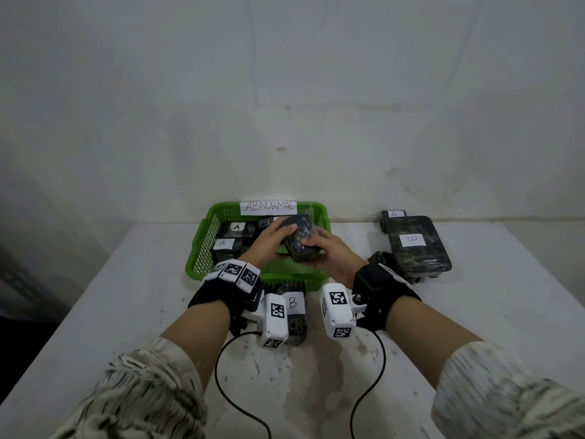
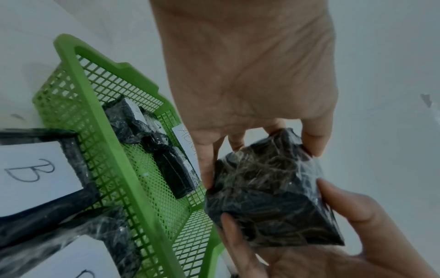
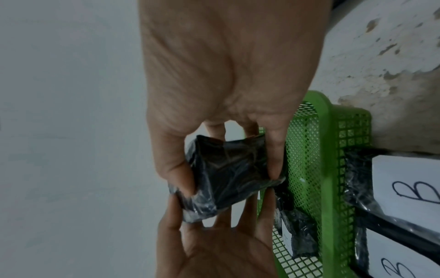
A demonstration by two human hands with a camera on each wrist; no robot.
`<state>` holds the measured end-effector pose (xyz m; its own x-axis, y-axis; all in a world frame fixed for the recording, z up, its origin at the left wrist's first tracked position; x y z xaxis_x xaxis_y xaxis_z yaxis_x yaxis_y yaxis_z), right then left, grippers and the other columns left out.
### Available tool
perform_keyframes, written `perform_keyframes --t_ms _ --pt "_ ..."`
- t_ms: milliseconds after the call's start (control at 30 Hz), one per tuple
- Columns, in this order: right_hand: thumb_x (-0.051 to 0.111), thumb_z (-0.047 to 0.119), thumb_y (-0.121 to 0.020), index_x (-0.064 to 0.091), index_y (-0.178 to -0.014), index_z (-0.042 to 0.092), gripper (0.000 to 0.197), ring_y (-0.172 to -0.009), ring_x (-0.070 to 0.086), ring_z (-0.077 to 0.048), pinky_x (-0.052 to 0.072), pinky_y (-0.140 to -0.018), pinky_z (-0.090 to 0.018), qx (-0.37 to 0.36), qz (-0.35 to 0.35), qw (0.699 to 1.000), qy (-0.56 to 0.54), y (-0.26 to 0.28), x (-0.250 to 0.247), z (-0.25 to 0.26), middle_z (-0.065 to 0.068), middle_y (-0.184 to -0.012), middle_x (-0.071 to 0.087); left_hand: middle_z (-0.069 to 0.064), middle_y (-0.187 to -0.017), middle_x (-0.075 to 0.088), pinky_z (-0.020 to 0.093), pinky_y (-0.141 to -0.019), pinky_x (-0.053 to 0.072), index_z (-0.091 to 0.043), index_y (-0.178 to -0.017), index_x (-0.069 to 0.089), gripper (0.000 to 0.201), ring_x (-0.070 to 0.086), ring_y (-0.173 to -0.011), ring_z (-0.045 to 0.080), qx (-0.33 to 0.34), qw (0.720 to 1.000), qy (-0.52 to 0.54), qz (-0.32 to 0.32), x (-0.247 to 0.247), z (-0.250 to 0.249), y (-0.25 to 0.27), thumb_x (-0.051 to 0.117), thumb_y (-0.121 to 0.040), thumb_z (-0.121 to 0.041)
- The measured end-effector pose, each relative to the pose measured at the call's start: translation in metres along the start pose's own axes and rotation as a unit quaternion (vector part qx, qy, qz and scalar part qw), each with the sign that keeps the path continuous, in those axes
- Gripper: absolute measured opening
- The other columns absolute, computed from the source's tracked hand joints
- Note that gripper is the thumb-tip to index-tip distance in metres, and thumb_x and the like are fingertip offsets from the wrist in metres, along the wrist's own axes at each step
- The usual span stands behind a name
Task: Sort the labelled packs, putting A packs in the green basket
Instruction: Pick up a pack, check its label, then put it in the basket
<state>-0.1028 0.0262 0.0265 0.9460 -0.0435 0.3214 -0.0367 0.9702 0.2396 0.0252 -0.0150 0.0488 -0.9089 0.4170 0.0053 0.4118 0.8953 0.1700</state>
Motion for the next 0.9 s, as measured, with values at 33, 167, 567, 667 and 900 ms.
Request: perform_keyframes --t_ms 33,167,567,667,900 --pt "0.067 0.005 -0.084 0.035 -0.143 0.017 0.068 -0.118 0.055 -0.031 0.051 -0.093 -0.038 -0.010 -0.020 1.000 0.011 -0.002 -0.002 -0.001 -0.015 -0.135 0.050 0.009 -0.120 0.051 0.039 -0.081 0.049 -0.016 -0.129 0.045 0.032 0.049 -0.114 0.026 0.002 1.000 0.005 -0.008 -0.001 0.002 0.001 0.045 -0.097 -0.018" --pt "0.095 0.032 -0.049 0.023 -0.137 0.054 0.115 -0.130 0.045 -0.029 0.043 -0.105 -0.049 -0.037 -0.074 0.992 0.092 -0.010 -0.006 -0.005 -0.005 -0.147 0.032 0.015 -0.122 0.048 0.049 -0.079 0.054 -0.021 -0.129 0.039 0.035 0.053 -0.115 0.033 -0.001 0.999 -0.002 -0.049 -0.012 0.010 -0.001 0.049 -0.096 -0.019" --pt "0.063 -0.006 -0.085 0.046 -0.131 -0.003 0.049 -0.078 0.061 -0.020 0.054 -0.067 -0.028 0.006 -0.163 0.986 0.045 -0.016 -0.015 -0.010 -0.017 -0.110 0.060 0.006 -0.130 0.044 0.041 -0.076 0.056 -0.004 -0.134 0.037 0.049 0.048 -0.121 0.027 -0.077 0.994 0.000 -0.082 -0.030 0.033 -0.009 0.055 -0.092 -0.024" --pt "0.066 0.001 -0.086 0.044 -0.125 0.004 0.045 -0.084 0.061 -0.023 0.054 -0.065 -0.032 0.046 -0.166 0.984 0.047 -0.022 -0.011 -0.022 -0.018 -0.119 0.058 0.015 -0.138 0.045 0.048 -0.090 0.051 -0.005 -0.140 0.033 0.062 0.051 -0.121 0.034 -0.109 0.991 -0.032 -0.065 -0.035 0.046 -0.012 0.063 -0.086 -0.008" --pt "0.064 0.002 -0.088 0.033 -0.111 0.013 0.041 -0.090 0.056 -0.023 0.056 -0.070 -0.038 0.085 -0.148 0.985 0.038 -0.040 0.005 -0.037 -0.015 -0.115 0.049 0.008 -0.138 0.049 0.035 -0.103 0.038 -0.012 -0.141 0.040 0.050 0.048 -0.126 0.025 -0.051 0.978 -0.180 -0.089 -0.067 0.063 -0.018 0.054 -0.093 -0.020"
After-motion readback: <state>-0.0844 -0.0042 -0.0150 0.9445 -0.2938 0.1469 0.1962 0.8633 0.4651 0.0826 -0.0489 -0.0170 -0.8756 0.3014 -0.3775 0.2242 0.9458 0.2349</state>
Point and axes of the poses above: each hand's wrist, its own y-axis away from the middle knuckle, its own x-axis out of the palm, z = x × y, the point moved 3 cm from there along -y, towards the middle knuckle
